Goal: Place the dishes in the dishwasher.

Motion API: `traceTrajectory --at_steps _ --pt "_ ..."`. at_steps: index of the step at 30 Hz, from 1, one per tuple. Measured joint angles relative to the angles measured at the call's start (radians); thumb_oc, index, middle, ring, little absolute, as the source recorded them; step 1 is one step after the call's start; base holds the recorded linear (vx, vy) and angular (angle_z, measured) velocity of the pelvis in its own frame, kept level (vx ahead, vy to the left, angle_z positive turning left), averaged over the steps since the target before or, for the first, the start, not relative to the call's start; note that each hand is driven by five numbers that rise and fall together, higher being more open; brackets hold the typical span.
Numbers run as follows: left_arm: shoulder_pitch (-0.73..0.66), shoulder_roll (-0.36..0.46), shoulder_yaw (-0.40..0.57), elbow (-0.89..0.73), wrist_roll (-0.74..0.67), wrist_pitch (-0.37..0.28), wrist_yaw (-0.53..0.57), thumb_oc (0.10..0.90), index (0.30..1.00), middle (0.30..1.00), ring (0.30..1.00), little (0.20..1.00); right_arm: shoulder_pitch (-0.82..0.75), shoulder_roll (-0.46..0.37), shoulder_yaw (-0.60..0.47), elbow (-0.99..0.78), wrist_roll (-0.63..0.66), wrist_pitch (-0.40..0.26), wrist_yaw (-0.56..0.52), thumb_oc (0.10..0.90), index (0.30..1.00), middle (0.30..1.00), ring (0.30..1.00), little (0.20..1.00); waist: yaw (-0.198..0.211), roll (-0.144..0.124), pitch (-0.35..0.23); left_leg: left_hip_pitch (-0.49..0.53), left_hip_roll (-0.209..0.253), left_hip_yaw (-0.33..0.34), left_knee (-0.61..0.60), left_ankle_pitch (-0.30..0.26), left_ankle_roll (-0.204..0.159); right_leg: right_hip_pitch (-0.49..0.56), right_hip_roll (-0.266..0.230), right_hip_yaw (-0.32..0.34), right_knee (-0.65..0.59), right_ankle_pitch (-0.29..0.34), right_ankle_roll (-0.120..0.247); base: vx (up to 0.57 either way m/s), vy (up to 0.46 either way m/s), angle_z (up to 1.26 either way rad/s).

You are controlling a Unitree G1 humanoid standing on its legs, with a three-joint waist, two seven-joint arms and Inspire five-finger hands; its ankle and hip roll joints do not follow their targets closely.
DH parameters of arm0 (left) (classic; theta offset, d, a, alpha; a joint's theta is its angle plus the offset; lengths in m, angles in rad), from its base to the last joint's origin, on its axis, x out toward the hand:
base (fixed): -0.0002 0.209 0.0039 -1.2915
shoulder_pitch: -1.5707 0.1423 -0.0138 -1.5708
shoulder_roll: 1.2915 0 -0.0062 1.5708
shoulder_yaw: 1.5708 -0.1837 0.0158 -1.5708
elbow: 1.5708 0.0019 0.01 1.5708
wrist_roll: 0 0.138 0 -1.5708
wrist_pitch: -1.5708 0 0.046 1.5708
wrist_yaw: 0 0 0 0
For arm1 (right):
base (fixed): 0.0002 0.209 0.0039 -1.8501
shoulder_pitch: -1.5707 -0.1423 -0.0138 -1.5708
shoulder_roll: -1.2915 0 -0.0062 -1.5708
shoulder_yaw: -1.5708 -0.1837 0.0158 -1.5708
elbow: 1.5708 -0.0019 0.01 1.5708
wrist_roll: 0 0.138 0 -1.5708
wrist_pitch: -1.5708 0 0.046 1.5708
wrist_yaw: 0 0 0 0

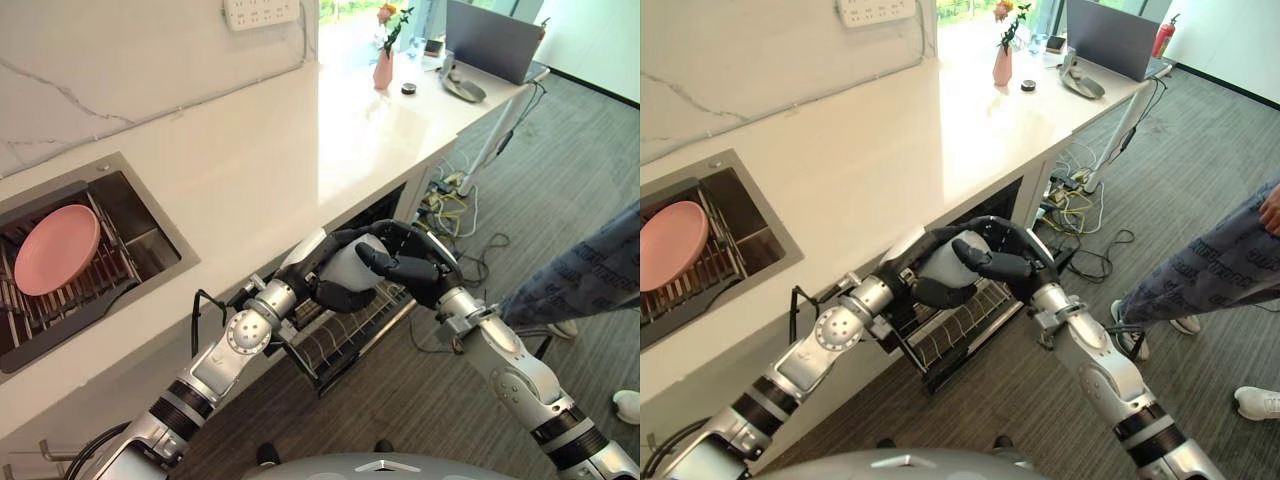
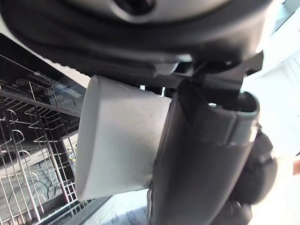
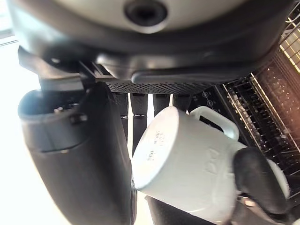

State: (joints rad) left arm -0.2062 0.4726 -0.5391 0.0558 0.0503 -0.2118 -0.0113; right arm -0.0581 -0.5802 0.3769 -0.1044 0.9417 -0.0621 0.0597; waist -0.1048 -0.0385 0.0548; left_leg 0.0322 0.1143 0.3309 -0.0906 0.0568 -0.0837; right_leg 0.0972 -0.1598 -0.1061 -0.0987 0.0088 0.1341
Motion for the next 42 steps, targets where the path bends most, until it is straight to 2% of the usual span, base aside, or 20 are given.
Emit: traceTrajectory --at_steps 6,9,12,13,14,16,19,23,25,29,30,31,33,34,35,37,38,42 --pt "-0.001 0.000 -0.032 -0.036 -0.001 -0.017 -0.005 0.400 0.300 0.300 0.300 0.300 -0.005 0.037 -0.034 0.006 0.013 -0.009 0.000 0.400 0.300 0.300 0.300 0.300 -0.002 -0.002 -0.001 0.000 0.000 0.000 0.000 0.000 0.000 0.000 0.000 0.000 0.000 0.000 0.000 0.00 0.000 0.00" --pt "-0.001 -0.006 -0.041 -0.061 0.000 -0.029 -0.004 0.400 0.300 0.300 0.300 0.300 0.000 0.100 -0.083 0.014 0.013 -0.011 -0.006 0.400 0.300 0.300 0.300 0.300 -0.002 -0.002 -0.001 0.000 -0.002 0.000 0.000 0.000 0.000 0.000 -0.001 0.000 0.000 0.000 0.000 0.00 0.000 0.00" --pt "-0.001 -0.008 -0.038 -0.071 0.000 -0.034 -0.001 0.400 0.300 0.300 0.300 0.300 0.023 0.161 -0.125 0.012 0.012 -0.041 -0.006 0.400 0.300 0.300 0.300 0.300 -0.005 -0.002 -0.001 0.001 -0.002 0.000 0.000 0.000 0.000 0.000 -0.001 0.001 0.000 0.000 0.000 0.00 0.000 0.00" --pt "-0.001 -0.010 -0.037 -0.071 0.000 -0.034 0.008 0.400 0.300 0.300 0.300 0.300 0.037 0.183 -0.144 0.011 0.001 -0.052 -0.014 0.769 0.853 0.853 0.853 0.853 -0.006 -0.002 -0.001 0.001 -0.002 0.001 0.000 0.000 0.000 0.000 -0.002 0.001 0.000 0.000 0.000 0.00 0.000 0.00" --pt "-0.001 -0.009 -0.030 -0.071 0.000 -0.033 0.018 0.400 0.300 0.300 0.300 0.300 0.045 0.187 -0.162 0.012 -0.006 -0.057 -0.027 0.800 0.900 0.900 0.900 0.900 -0.007 -0.002 -0.001 0.002 -0.003 0.001 0.000 0.000 0.000 0.000 -0.002 0.001 0.000 0.000 0.000 0.00 0.000 0.00" --pt "-0.001 -0.008 -0.016 -0.071 0.000 -0.032 0.037 0.400 0.300 0.300 0.300 0.300 0.056 0.187 -0.194 0.016 -0.046 -0.058 -0.051 0.800 0.900 0.900 0.900 0.900 -0.007 -0.002 -0.001 0.002 -0.004 0.001 0.000 0.000 0.000 0.000 -0.004 0.001 0.000 0.000 0.000 0.00 0.000 0.00" --pt "0.002 -0.009 0.058 -0.071 0.003 -0.032 0.099 0.400 0.300 0.300 0.300 0.300 0.091 0.228 -0.322 0.029 -0.128 -0.093 -0.131 0.800 0.900 0.900 0.900 0.900 -0.010 -0.002 -0.001 0.002 -0.007 0.002 -0.001 0.000 0.000 0.001 -0.007 0.002 0.000 -0.001 0.002 0.00 -0.003 -0.01" --pt "0.002 -0.050 0.136 -0.042 0.042 -0.032 0.225 0.400 0.300 0.300 0.300 0.300 0.107 0.229 -0.326 0.006 -0.160 -0.148 -0.185 0.800 0.900 0.900 0.900 0.900 -0.030 0.000 -0.002 0.006 -0.006 0.010 -0.001 0.000 0.000 0.000 -0.007 0.010 0.000 -0.001 0.002 -0.01 -0.005 -0.05" --pt "-0.006 -0.081 0.131 0.004 0.083 -0.027 0.289 0.400 0.300 0.300 0.300 0.300 0.107 0.229 -0.283 -0.028 -0.158 -0.157 -0.191 0.800 0.900 0.900 0.900 0.900 -0.037 0.000 -0.002 0.007 -0.006 0.018 0.000 0.000 0.000 -0.008 -0.007 0.021 0.002 -0.001 0.002 -0.01 -0.008 -0.11" --pt "-0.019 -0.105 0.096 0.057 0.142 -0.015 0.333 0.400 0.300 0.300 0.300 0.300 0.106 0.229 -0.219 -0.083 -0.153 -0.158 -0.191 0.800 0.900 0.900 0.900 0.900 -0.049 0.000 -0.002 0.010 -0.006 0.025 0.000 0.000 0.000 -0.011 -0.008 0.029 0.005 -0.001 0.002 -0.02 -0.008 -0.08" --pt "-0.056 -0.117 0.054 0.108 0.183 0.005 0.363 0.400 0.300 0.300 0.300 0.300 0.085 0.224 -0.163 -0.109 -0.150 -0.159 -0.192 0.800 0.900 0.900 0.900 0.900 -0.050 0.000 -0.002 0.019 -0.006 0.039 0.000 0.000 0.000 -0.011 -0.008 0.041 0.007 -0.001 0.002 -0.01 -0.005 -0.13" --pt "-0.056 -0.117 0.054 0.108 0.183 0.005 0.363 0.400 0.300 0.300 0.300 0.300 0.085 0.224 -0.163 -0.109 -0.150 -0.159 -0.192 0.800 0.900 0.900 0.900 0.900 -0.050 0.000 -0.002 0.019 -0.006 0.039 0.000 0.000 0.000 -0.011 -0.008 0.041 0.007 -0.001 0.002 -0.02 -0.010 -0.18" --pt "-0.102 -0.130 0.016 0.147 0.223 0.026 0.384 0.400 0.300 0.300 0.300 0.300 0.041 0.214 -0.092 -0.122 -0.149 -0.158 -0.192 0.800 0.900 0.900 0.900 0.900 -0.062 0.001 -0.002 0.022 -0.005 0.046 0.000 0.000 0.000 -0.014 -0.008 0.050 0.008 -0.001 0.003 -0.02 -0.014 -0.11" --pt "-0.147 -0.151 -0.021 0.187 0.261 0.038 0.411 0.400 0.300 0.300 0.300 0.300 -0.008 0.216 -0.033 -0.124 -0.150 -0.157 -0.194 0.800 0.900 0.900 0.900 0.900 -0.071 0.001 -0.003 0.023 -0.005 0.050 0.000 0.000 0.000 -0.016 -0.008 0.055 0.010 0.000 0.003 -0.03 -0.012 -0.07" --pt "-0.147 -0.151 -0.021 0.187 0.261 0.038 0.411 0.400 0.300 0.300 0.300 0.300 -0.008 0.216 -0.033 -0.124 -0.150 -0.157 -0.194 0.800 0.900 0.900 0.900 0.900 -0.071 0.001 -0.003 0.023 -0.005 0.050 0.000 0.000 0.000 -0.016 -0.008 0.055 0.010 0.000 0.003 -0.02 -0.006 -0.09" --pt "-0.238 -0.207 -0.075 0.311 0.309 0.085 0.485 0.400 0.300 0.300 0.300 0.300 -0.076 0.229 0.021 -0.119 -0.155 -0.153 -0.246 0.800 0.900 0.900 0.900 0.900 -0.070 0.006 -0.007 0.023 -0.006 0.063 0.000 0.000 0.000 -0.028 -0.009 0.069 0.017 0.001 0.005 -0.01 0.001 -0.15" --pt "-0.256 -0.233 -0.078 0.343 0.320 0.100 0.487 0.400 0.300 0.300 0.300 0.300 -0.095 0.228 0.029 -0.119 -0.157 -0.152 -0.247 0.800 0.900 0.900 0.900 0.900 -0.073 0.006 -0.007 0.025 -0.005 0.068 0.000 0.000 0.000 -0.029 -0.009 0.075 0.018 0.001 0.005 -0.01 0.007 -0.15" --pt "-0.303 -0.251 -0.161 0.370 0.402 0.148 0.539 0.400 0.300 0.300 0.300 0.300 -0.150 0.287 0.082 -0.072 -0.239 -0.135 -0.337 0.800 0.900 0.900 0.900 0.900 -0.088 0.015 -0.012 0.025 -0.006 0.072 0.000 0.000 0.000 -0.033 -0.009 0.080 0.019 0.001 0.005 0.00 0.006 -0.05"
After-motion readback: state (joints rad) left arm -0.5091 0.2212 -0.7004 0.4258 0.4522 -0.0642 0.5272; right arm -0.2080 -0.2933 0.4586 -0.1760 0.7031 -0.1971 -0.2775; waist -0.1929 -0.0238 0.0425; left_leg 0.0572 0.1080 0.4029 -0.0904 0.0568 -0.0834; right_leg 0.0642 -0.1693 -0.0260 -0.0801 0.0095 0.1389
